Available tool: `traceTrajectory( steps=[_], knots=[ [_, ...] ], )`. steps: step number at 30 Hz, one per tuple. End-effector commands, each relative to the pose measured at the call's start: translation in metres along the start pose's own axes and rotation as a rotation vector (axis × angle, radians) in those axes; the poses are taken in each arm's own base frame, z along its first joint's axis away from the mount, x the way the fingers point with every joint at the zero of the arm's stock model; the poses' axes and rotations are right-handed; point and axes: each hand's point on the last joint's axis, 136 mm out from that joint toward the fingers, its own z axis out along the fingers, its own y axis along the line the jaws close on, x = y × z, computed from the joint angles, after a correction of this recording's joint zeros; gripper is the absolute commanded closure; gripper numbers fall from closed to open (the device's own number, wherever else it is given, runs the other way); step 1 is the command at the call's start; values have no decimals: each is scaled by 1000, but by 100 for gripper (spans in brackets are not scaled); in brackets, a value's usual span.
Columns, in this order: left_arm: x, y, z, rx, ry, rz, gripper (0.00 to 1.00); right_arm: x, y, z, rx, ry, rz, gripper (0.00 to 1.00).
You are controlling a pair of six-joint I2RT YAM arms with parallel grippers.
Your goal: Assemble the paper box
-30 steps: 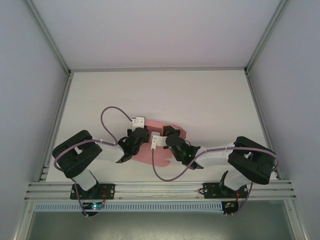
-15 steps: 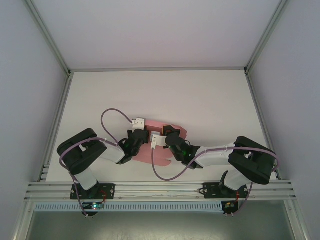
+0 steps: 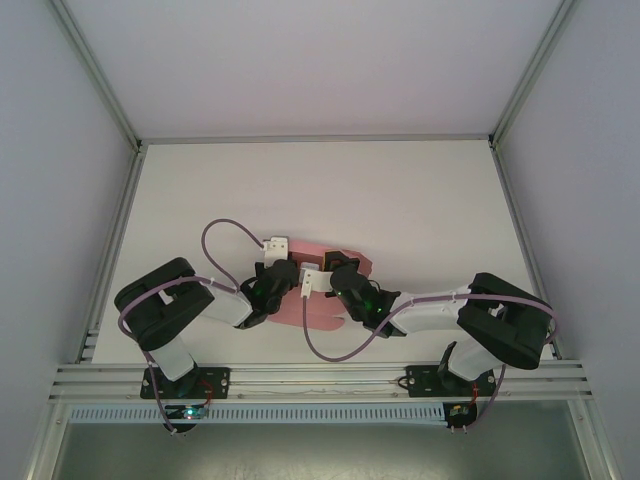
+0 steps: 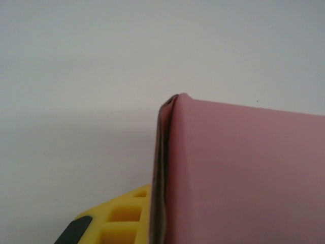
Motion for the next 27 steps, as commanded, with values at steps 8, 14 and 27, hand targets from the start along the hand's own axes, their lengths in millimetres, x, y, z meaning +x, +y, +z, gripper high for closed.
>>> traceTrajectory(
  steps=[8,14,27],
  knots=[
    [31,16,3,14,72,156,100,15,-6,-13,-44,57,104,46],
    [20,12,2,-17,72,146,100,-16,-33,-47,-65,-151,270,2],
    [-16,11,-29,24,42,41,100,45,-140,-92,148,-129,969,2]
  ],
)
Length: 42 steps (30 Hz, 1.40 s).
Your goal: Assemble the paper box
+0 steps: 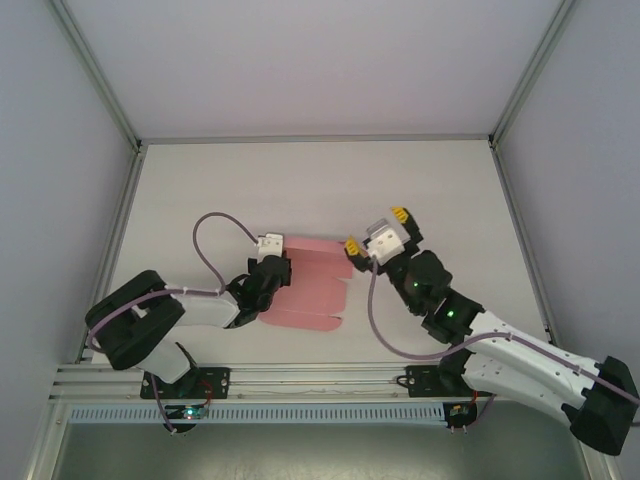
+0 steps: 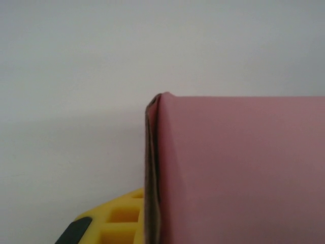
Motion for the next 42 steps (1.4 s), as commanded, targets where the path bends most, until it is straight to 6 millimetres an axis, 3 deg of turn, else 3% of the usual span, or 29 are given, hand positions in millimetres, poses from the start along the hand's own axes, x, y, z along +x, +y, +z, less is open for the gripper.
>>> traceTrajectory(
  steps=[1,4,13,19,30,36,42],
  knots=[
    [6,5,-9,-9,29,-13,100,25,-4,4,-14,127,155,2],
    [3,8,-14,-10,25,-25,100,37,-4,9,-38,191,186,2],
    [-6,6,-27,38,2,-57,100,59,25,25,-162,265,171,2],
    [-7,5,-28,43,4,-61,100,60,58,29,-331,262,171,2],
    [-10,-13,-30,144,1,-76,100,58,79,42,-404,210,195,2],
    [-8,-22,-30,193,7,-86,100,41,76,50,-369,94,268,2],
    [-9,-27,-29,202,2,-106,100,39,61,55,-248,54,354,2]
  ],
)
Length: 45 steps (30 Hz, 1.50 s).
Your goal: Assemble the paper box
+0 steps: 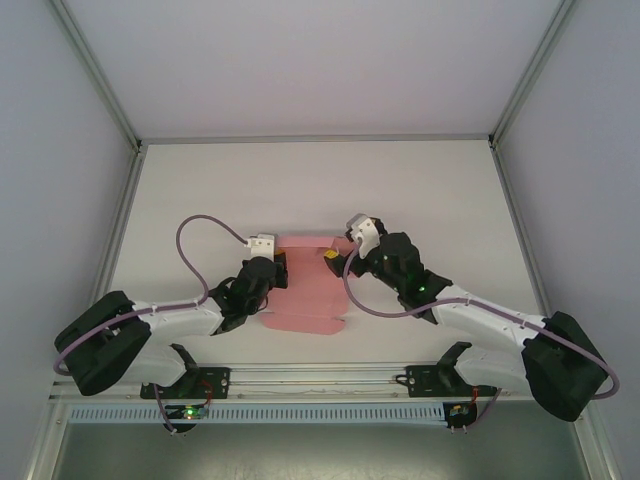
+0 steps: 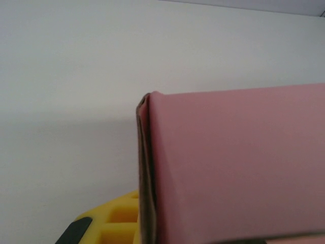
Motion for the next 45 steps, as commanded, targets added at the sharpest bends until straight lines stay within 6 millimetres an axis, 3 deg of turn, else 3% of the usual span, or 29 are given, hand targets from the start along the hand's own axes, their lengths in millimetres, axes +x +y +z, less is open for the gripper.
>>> traceTrajectory(
  steps=[1,6,9,14,19,27,32,37,45],
  knots=[
    [4,-14,0,59,3,-7,100,-31,-12,-4,90,-156,96,2],
    [5,-16,3,58,4,-24,100,-32,-28,-11,196,-209,193,2],
    [6,-13,4,38,1,-38,100,-31,-26,-10,182,-205,189,2],
    [8,14,2,-106,-8,-77,100,-23,-31,-26,222,-163,199,2],
    [3,13,-4,-80,-40,-117,100,9,-52,-53,331,-71,292,2],
    [-3,27,-14,-154,-48,-152,100,59,-25,-64,159,104,343,2],
    [-11,23,-22,-121,-58,-176,100,85,-26,-61,169,201,367,2],
    [-15,25,-29,-112,-75,-197,100,97,-28,-51,179,246,364,2],
    [-16,23,-32,-88,-74,-190,100,81,-31,-32,176,184,331,2]
  ],
)
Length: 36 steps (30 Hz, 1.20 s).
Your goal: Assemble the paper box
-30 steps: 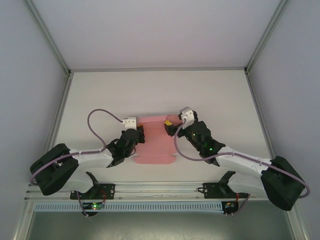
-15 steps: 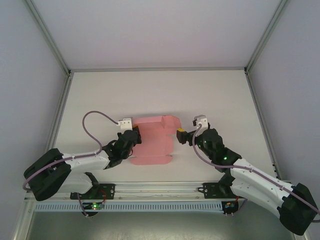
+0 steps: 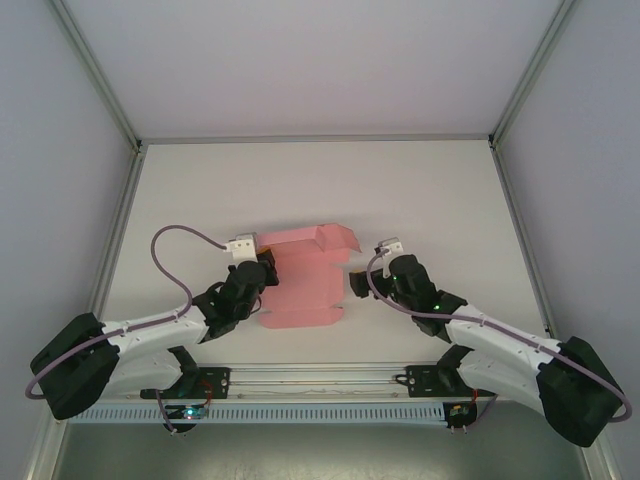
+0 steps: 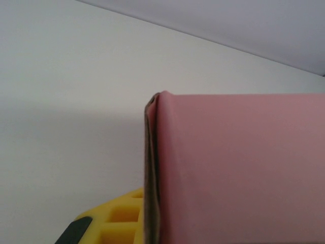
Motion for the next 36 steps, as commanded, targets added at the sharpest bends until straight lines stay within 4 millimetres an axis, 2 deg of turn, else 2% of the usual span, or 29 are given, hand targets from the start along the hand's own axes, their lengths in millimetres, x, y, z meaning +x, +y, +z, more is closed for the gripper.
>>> traceTrajectory(
  steps=[1,4,10,18,26,29,36],
  knots=[
    [4,3,-3,-7,8,3,100,-27,1,2,3,-86,-8,2],
    [6,2,-3,-5,12,8,100,-38,1,3,19,-102,-37,2],
    [8,1,0,-4,20,13,100,-52,20,5,-67,-123,-66,2],
    [11,-3,2,10,39,25,100,-62,15,4,-22,-143,-103,2],
    [16,-4,6,8,53,34,100,-74,22,-3,-48,-173,-145,2],
    [16,-6,7,12,55,29,100,-75,25,-2,-60,-171,-153,2],
    [15,-6,6,21,48,9,100,-62,50,12,-178,-116,-161,2]
  ],
)
